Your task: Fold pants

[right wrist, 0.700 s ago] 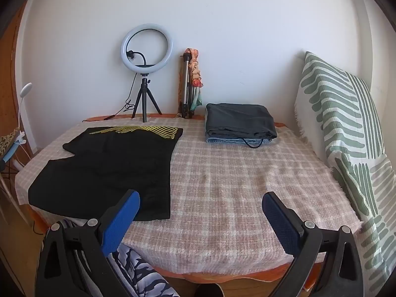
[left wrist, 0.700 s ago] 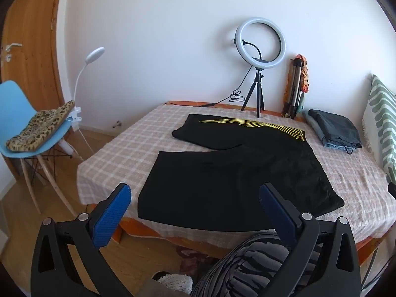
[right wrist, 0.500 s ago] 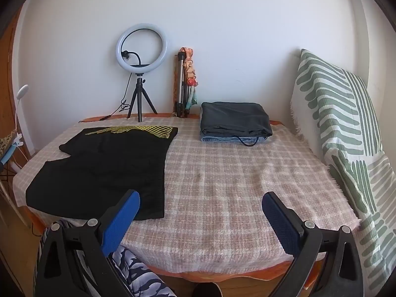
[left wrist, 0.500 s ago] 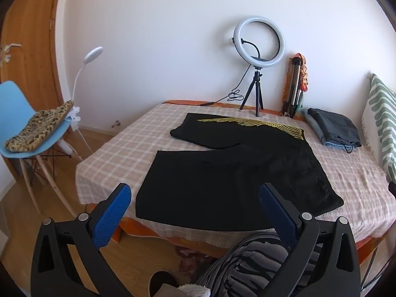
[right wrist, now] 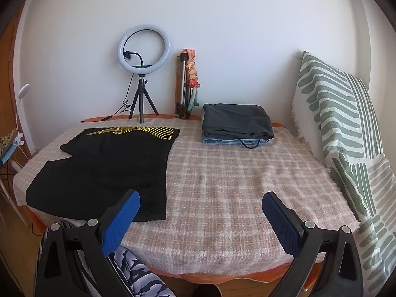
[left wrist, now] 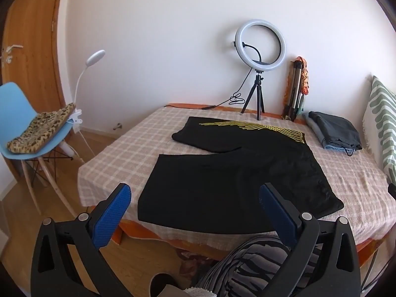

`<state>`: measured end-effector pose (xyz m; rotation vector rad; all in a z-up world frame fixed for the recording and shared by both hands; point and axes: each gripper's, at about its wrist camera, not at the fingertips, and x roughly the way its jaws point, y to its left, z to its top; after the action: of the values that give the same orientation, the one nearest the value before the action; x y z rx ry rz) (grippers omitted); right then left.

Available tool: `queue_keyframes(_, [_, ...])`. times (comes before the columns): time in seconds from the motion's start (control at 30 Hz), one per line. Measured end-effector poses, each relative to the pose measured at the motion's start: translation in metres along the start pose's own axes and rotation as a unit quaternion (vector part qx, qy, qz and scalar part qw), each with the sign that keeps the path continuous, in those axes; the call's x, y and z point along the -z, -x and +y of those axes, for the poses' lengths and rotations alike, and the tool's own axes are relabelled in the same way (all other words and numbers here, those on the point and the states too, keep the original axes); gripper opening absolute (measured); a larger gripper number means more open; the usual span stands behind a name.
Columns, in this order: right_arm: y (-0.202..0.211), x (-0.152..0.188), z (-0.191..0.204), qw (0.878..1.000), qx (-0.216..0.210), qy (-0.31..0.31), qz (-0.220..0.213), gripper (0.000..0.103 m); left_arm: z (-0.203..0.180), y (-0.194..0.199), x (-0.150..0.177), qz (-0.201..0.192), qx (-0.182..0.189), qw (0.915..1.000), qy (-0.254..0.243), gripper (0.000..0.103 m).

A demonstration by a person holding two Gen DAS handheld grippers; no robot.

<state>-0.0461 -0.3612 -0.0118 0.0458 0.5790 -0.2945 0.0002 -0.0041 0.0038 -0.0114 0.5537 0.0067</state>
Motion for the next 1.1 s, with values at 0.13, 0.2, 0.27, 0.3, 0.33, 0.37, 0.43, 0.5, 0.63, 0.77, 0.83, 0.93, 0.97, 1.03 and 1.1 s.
queue_keyframes(0.13, [-0.0005, -0.0018, 0.0018, 1.000, 0.001, -0.001, 0.001, 0.101, 0.0003, 0.0004, -0.0005, 0.000, 0.001, 1.0000, -0.001, 0.103])
queue_keyframes(0.2, [-0.0004, -0.0013, 0.0022, 1.000, 0.000, 0.000, 0.002, 0.101, 0.0002, 0.0002, -0.0013, 0.000, 0.001, 1.0000, -0.002, 0.103])
queue_keyframes(0.27, [-0.0002, -0.0012, 0.0025, 1.000, 0.000, 0.000, 0.002, 0.101, 0.0013, 0.0002, -0.0017, 0.001, 0.002, 1.0000, -0.001, 0.103])
queue_keyframes(0.3, [-0.0002, -0.0013, 0.0027, 1.000, 0.000, -0.001, 0.002, 0.101, 0.0014, 0.0004, -0.0017, 0.000, 0.002, 1.0000, -0.001, 0.103])
queue_keyframes(0.33, [-0.0002, -0.0013, 0.0033, 1.000, 0.000, -0.001, 0.002, 0.101, 0.0015, 0.0005, -0.0018, 0.000, 0.002, 1.0000, -0.002, 0.103])
queue_keyframes(0.37, [0.0001, -0.0006, 0.0029, 1.000, 0.000, -0.002, 0.002, 0.101, 0.0009, 0.0011, -0.0021, 0.000, 0.003, 1.0000, -0.002, 0.103])
queue_keyframes(0.43, [0.0002, -0.0001, 0.0021, 1.000, -0.001, -0.004, 0.003, 0.101, 0.0002, 0.0015, -0.0030, 0.000, 0.004, 1.0000, -0.002, 0.103])
queue_keyframes(0.5, [-0.0006, 0.0001, 0.0011, 1.000, -0.001, -0.006, 0.005, 0.101, 0.0002, 0.0015, -0.0031, 0.000, 0.004, 1.0000, -0.003, 0.103])
queue_keyframes(0.63, [-0.0010, 0.0009, -0.0003, 1.000, -0.002, -0.007, 0.006, 0.100, -0.0017, 0.0012, -0.0031, 0.001, 0.004, 1.0000, -0.005, 0.103])
queue_keyframes(0.77, [-0.0010, 0.0016, -0.0008, 1.000, -0.002, -0.007, 0.006, 0.100, -0.0035, 0.0008, -0.0033, -0.001, 0.004, 1.0000, -0.008, 0.103])
queue_keyframes(0.83, [-0.0012, 0.0014, -0.0005, 1.000, -0.002, -0.008, 0.007, 0.100, -0.0057, 0.0006, -0.0032, -0.002, 0.004, 1.0000, -0.009, 0.103])
queue_keyframes(0.93, [-0.0013, 0.0018, 0.0001, 1.000, -0.002, -0.007, 0.007, 0.101, -0.0072, 0.0007, -0.0026, -0.002, 0.005, 0.9999, -0.009, 0.103])
queue_keyframes(0.97, [-0.0017, 0.0021, 0.0004, 1.000, -0.002, -0.006, 0.008, 0.100, -0.0076, 0.0008, -0.0023, -0.001, 0.006, 0.9999, -0.009, 0.103])
queue_keyframes(1.03, [-0.0022, 0.0025, 0.0005, 1.000, -0.003, -0.007, 0.008, 0.100, -0.0081, 0.0010, -0.0017, -0.001, 0.006, 0.9999, -0.009, 0.103])
queue_keyframes(1.1, [-0.0023, 0.0026, 0.0002, 1.000, -0.003, -0.006, 0.009, 0.101, -0.0084, 0.0012, -0.0016, -0.001, 0.006, 0.9999, -0.009, 0.103])
